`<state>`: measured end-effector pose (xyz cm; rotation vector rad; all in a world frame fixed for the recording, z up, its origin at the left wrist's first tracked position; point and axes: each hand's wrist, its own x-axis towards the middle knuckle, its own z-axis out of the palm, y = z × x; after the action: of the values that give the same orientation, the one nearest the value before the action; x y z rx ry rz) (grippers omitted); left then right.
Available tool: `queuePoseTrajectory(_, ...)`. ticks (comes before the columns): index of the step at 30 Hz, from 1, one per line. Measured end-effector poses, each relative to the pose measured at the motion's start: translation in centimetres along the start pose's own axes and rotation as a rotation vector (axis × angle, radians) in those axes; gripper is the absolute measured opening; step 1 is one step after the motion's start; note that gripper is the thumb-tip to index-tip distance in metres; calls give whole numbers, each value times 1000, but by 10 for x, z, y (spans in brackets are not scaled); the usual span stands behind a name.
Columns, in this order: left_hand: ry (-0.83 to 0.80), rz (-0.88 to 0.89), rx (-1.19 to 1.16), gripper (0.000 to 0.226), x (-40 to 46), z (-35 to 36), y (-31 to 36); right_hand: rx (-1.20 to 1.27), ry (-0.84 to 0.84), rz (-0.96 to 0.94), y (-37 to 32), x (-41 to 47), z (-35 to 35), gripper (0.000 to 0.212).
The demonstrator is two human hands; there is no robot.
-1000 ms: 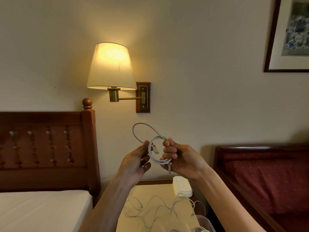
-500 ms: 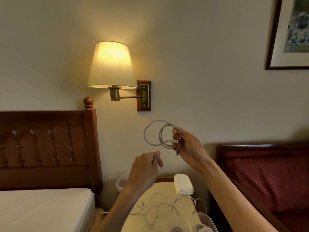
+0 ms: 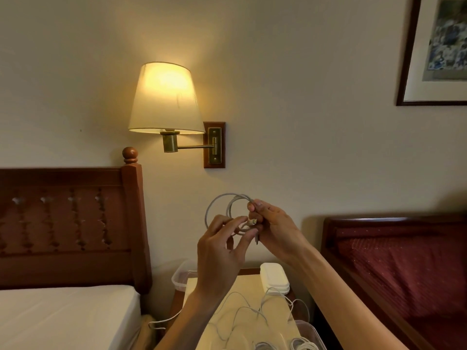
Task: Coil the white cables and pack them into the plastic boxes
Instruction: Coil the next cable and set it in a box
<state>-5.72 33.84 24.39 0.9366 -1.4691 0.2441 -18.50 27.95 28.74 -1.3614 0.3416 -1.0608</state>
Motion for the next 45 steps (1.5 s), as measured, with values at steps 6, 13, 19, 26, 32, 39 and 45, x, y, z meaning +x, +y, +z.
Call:
queuePoseTrajectory(6, 19, 242, 145, 16, 1, -2, -7, 39, 3, 12, 0, 3, -1, 35)
queuePoseTrajectory(13, -157, 282, 115, 17, -37, -6, -12, 22, 57, 48, -2, 21, -7, 35)
queuePoseTrajectory(19, -375, 184, 57, 5, -87, -4, -20, -14, 102, 42, -12, 37, -7, 36)
queuePoseTrajectory(26, -746, -43, -94, 44, -33, -34, -8, -108, 24, 31, 2, 37, 3, 37)
queuePoseTrajectory(32, 13, -316, -22, 30, 53, -58, 3, -76, -119, 19, -2, 25, 10, 36)
queuePoseTrajectory(39, -542, -912, -609, 37, 70, -57, 0, -26, -113, 46, -1, 15, 12, 30)
queuePoseTrajectory(45, -270, -956, -436, 45, 69, -41, -4, -917, 242, -500, 38, -4, 15, 47)
